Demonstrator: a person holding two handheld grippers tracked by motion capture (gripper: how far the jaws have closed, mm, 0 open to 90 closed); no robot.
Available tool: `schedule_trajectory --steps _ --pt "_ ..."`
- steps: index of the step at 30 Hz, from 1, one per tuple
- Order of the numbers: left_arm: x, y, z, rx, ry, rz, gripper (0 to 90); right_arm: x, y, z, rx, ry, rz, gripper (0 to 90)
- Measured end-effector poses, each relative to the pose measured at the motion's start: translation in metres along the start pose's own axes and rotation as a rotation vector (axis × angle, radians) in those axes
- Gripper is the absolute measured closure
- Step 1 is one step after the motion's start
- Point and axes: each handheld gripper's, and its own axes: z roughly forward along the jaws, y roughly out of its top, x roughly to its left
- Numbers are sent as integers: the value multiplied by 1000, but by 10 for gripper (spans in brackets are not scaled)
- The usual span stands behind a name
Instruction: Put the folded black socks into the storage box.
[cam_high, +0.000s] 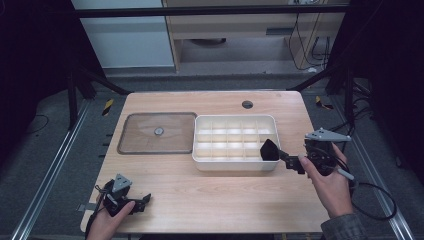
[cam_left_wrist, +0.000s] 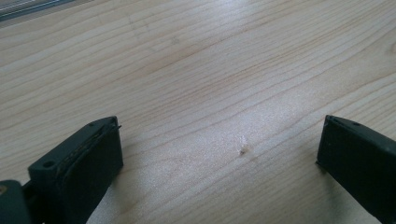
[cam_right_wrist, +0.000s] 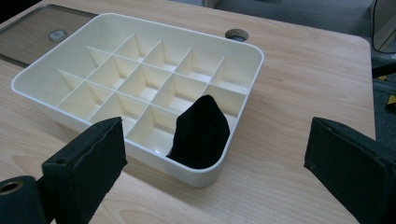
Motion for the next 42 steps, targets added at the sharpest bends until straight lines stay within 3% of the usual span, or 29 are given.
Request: schedule_trajectory --steps 8,27,42 --pt "0 0 0 -1 -1 0 0 -2 -20 2 23 -5 0 109" --pt "-1 0 0 0 -3 -2 0 -4 -80 28 69 -32 -47 85" --pt "-1 0 0 1 -4 -1 0 1 -103 45 101 -28 -89 88"
